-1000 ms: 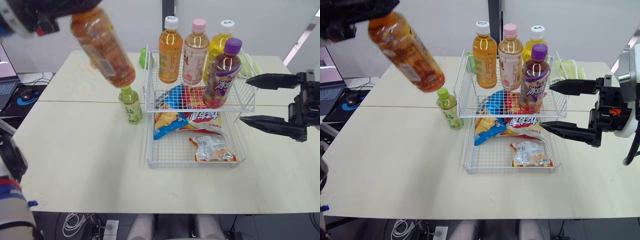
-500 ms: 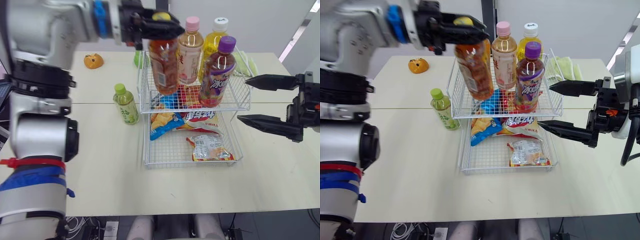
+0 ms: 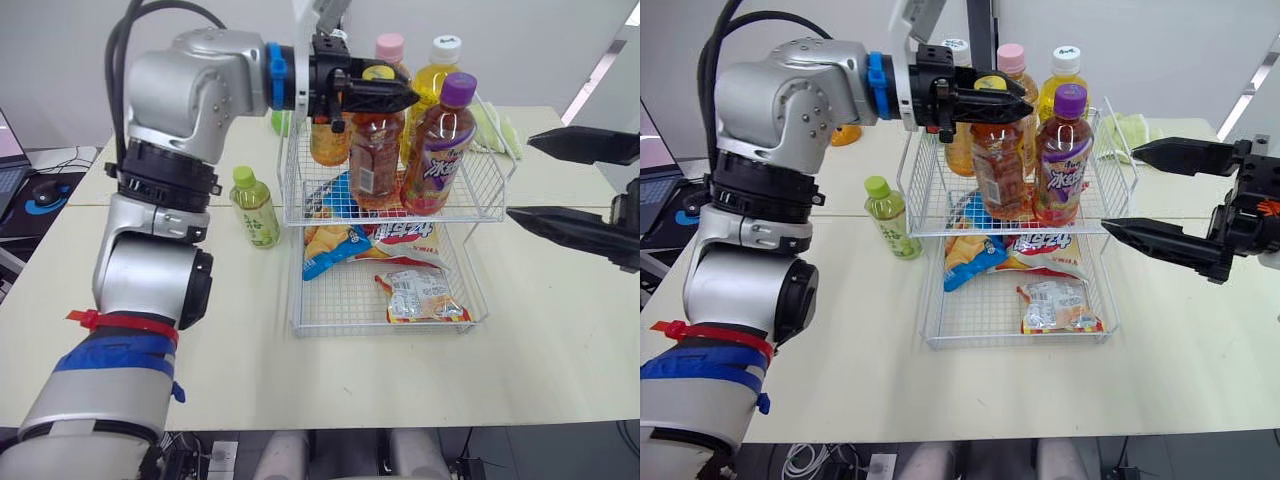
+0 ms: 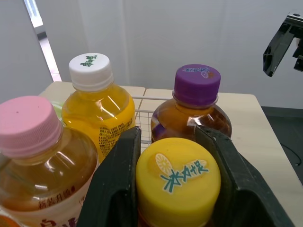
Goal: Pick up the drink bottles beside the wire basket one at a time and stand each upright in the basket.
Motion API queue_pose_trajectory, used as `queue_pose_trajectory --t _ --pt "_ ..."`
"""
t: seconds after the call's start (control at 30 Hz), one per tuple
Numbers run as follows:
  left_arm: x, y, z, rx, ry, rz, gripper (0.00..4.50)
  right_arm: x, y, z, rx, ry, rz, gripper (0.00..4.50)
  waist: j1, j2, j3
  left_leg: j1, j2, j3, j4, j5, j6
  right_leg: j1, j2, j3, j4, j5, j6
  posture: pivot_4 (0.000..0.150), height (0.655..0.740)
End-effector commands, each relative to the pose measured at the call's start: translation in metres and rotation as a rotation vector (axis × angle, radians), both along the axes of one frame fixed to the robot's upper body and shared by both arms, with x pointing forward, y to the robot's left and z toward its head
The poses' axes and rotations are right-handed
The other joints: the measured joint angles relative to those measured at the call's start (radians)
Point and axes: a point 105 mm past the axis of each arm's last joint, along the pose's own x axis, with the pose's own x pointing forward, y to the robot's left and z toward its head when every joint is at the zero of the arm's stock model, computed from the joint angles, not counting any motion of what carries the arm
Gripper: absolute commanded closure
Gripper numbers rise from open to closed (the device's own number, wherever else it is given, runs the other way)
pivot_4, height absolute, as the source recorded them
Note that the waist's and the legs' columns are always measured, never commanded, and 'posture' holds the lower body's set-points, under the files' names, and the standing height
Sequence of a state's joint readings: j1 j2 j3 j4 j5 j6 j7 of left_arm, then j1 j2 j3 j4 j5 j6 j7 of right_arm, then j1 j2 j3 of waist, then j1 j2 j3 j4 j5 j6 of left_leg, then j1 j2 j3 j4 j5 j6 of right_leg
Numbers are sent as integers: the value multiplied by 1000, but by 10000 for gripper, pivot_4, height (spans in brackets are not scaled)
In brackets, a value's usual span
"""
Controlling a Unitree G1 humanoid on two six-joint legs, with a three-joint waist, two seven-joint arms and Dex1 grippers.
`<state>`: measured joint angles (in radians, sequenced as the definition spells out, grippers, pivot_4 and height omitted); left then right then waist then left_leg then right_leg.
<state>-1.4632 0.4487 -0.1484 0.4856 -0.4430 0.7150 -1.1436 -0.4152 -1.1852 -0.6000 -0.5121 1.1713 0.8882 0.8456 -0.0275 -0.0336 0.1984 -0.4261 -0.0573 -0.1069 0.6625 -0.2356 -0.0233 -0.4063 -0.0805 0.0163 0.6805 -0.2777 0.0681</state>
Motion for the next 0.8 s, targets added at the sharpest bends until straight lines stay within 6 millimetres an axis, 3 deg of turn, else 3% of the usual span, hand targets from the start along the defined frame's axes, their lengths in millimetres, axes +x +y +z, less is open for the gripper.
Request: queue_pose_trajectory --t 0.03,0.33,0.63,0.8 --pt "0 -5 17 -15 -91 5 31183 -7 -3 10 1 -43 -10 0 -2 0 0 0 0 0 0 0 0 0 0 0 0 0 0 1500 7400" --pt "3 -8 19 -42 3 -34 31183 -11 -3 11 15 -50 -15 0 -1 0 0 0 0 0 0 0 0 0 0 0 0 0 0 1500 7400" --pt "-22 0 41 -41 -77 -174 1907 -14 -2 10 13 -56 -9 0 -2 0 0 0 0 0 0 0 0 0 0 0 0 0 0 1500 7400" --pt "-39 23 57 -60 -113 -202 424 -16 -1 10 11 -60 -11 0 -5 0 0 0 0 0 0 0 0 0 0 0 0 0 0 1500 7400"
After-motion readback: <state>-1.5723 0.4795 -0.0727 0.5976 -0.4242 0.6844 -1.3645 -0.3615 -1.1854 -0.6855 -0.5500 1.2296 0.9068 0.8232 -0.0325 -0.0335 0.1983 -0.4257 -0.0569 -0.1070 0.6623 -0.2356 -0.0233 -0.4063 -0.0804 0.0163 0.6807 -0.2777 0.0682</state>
